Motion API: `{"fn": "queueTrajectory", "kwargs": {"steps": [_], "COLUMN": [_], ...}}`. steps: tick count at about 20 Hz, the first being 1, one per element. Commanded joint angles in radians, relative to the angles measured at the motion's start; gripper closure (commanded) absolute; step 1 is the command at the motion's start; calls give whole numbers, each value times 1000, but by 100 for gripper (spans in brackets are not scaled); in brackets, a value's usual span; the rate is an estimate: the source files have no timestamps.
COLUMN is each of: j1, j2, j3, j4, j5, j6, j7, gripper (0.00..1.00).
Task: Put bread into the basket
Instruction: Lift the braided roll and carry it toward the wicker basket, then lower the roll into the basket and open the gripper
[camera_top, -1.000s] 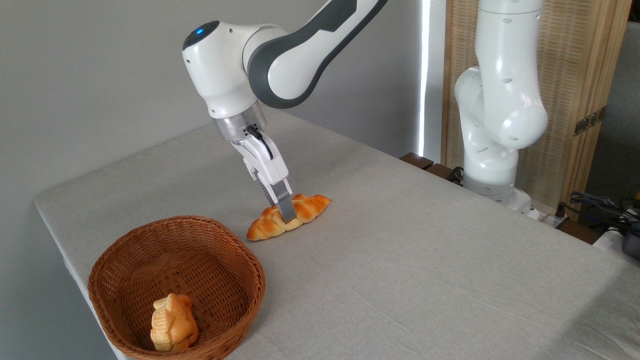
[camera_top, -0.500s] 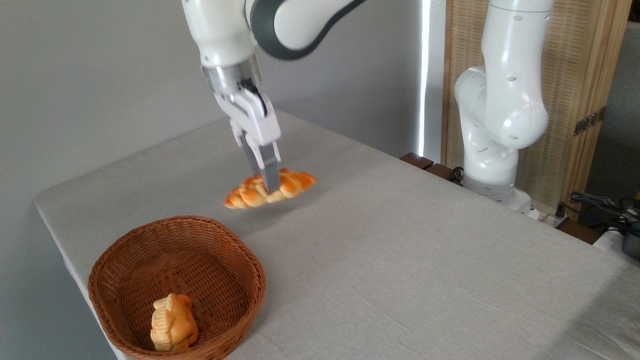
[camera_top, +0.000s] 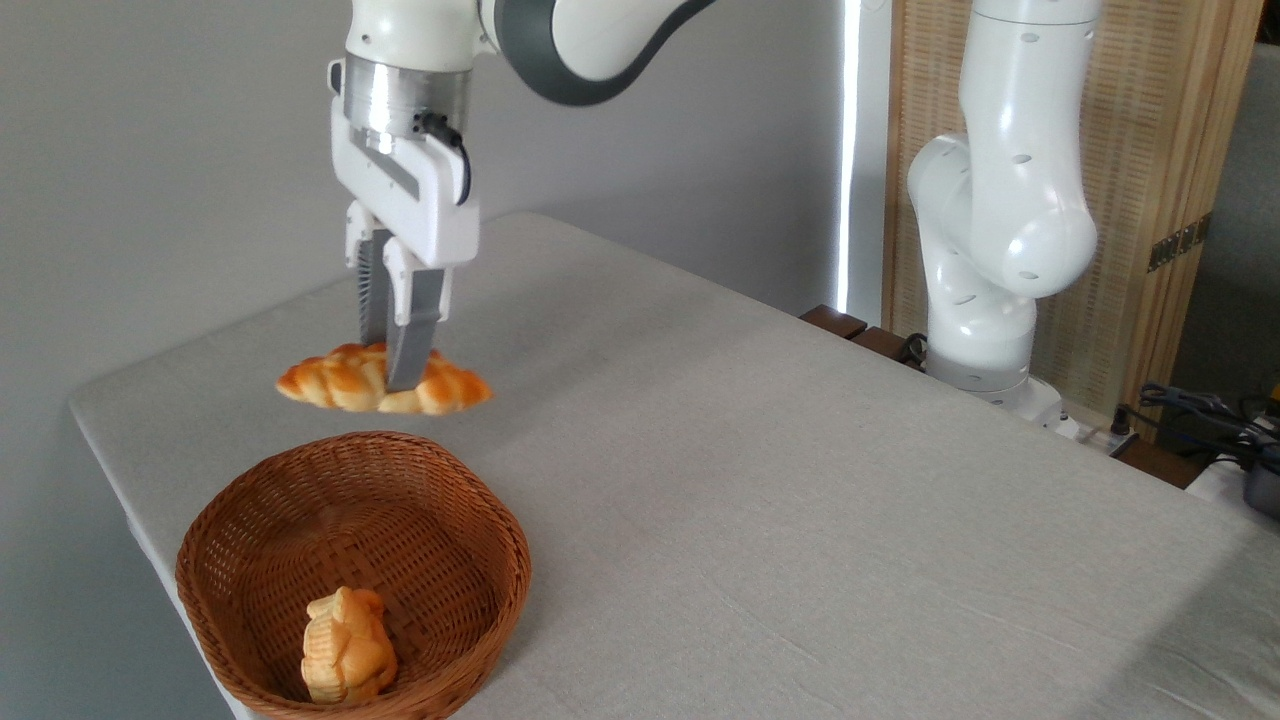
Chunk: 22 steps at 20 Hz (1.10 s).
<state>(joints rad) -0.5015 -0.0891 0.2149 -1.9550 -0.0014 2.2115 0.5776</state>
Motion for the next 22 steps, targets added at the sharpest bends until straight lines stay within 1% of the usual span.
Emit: {"fn": "queueTrajectory", "kwargs": {"steps": [1, 2, 4, 6, 11, 16, 19, 22], "j1": [-3, 1, 17, 21, 21, 21, 21, 20], "j2": [49, 58, 66, 78, 95, 91, 69, 58], "j3": [6, 8, 6, 8, 8, 8, 18, 21], "j4": [16, 16, 16, 16, 16, 16, 16, 40], "j5": [-2, -2, -3, -2, -2, -2, 0, 6], "j6": [75, 91, 134, 157, 160, 158, 125, 1], "j7": [-7, -7, -7, -7, -7, -16, -34, -48], "gripper": [3, 0, 0, 0, 0, 0, 0, 0]}}
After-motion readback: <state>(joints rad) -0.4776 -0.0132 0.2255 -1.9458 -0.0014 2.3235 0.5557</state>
